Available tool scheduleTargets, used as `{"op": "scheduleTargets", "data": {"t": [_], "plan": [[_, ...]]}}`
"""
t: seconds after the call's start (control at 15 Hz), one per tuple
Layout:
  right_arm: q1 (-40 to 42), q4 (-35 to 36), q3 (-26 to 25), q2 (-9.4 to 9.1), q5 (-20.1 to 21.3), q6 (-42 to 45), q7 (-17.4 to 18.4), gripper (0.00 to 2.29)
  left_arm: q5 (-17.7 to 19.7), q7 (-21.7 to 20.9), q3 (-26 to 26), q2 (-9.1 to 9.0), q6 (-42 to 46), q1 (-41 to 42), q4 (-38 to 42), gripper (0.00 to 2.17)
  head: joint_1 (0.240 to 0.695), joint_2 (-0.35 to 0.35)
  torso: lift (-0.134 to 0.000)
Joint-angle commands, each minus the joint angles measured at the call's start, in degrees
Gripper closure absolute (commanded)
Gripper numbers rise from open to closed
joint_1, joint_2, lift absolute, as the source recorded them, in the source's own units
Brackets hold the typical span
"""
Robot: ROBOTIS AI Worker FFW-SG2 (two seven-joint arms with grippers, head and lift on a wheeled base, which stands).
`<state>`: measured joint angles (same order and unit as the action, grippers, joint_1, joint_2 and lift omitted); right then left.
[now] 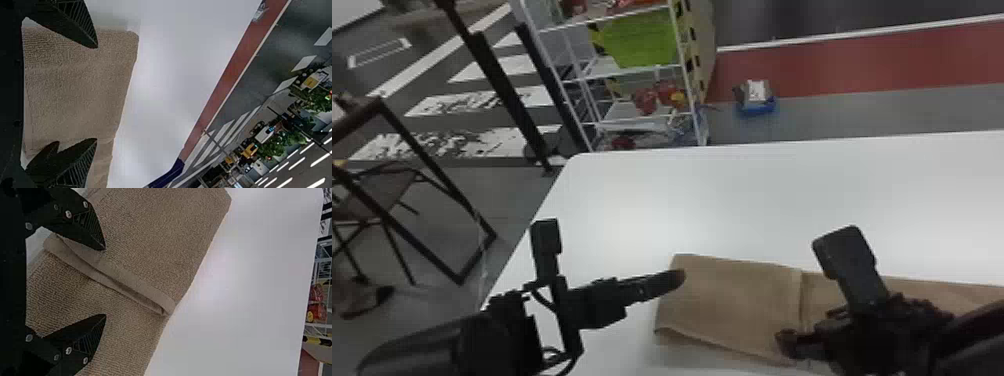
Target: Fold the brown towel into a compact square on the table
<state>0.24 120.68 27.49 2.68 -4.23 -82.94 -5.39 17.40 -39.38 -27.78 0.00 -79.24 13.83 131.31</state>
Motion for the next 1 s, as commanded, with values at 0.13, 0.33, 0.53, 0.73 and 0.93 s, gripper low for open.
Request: {"op": "scheduleTargets", "data": {"t": [0.13, 0.33, 0.53, 0.73, 0.93], "plan": [[-0.06, -0.79, -1.56, -0.14, -1.13, 3.7, -0.41, 0.32, -0.09, 0.0, 0.18, -0.15, 0.0, -0.3, 0.0, 0.04, 0.695, 0.345, -0.123], [-1.29, -1.67, -2.35, -0.22, -3.24, 3.87, -0.85, 0.32, 0.0, 0.0, 0.27, -0.15, 0.0, -0.3, -0.09, 0.04, 0.695, 0.343, -0.123], [-3.14, -4.75, -3.23, -0.4, -6.32, 2.99, -1.2, 0.32, -0.18, 0.0, 0.18, -0.15, 0.0, -0.47, -0.09, 0.04, 0.695, 0.345, -0.123], [-3.23, -5.01, -2.53, -0.84, -6.67, 2.99, -1.29, 0.37, -0.09, 0.0, 0.18, -0.15, 0.0, -0.65, 0.0, 0.04, 0.695, 0.35, -0.123], [-3.23, -5.1, -2.09, -0.93, -7.2, 2.99, -1.91, 0.41, 0.0, 0.0, 0.01, -0.15, 0.0, -0.65, 0.0, 0.04, 0.695, 0.35, -0.123]]}}
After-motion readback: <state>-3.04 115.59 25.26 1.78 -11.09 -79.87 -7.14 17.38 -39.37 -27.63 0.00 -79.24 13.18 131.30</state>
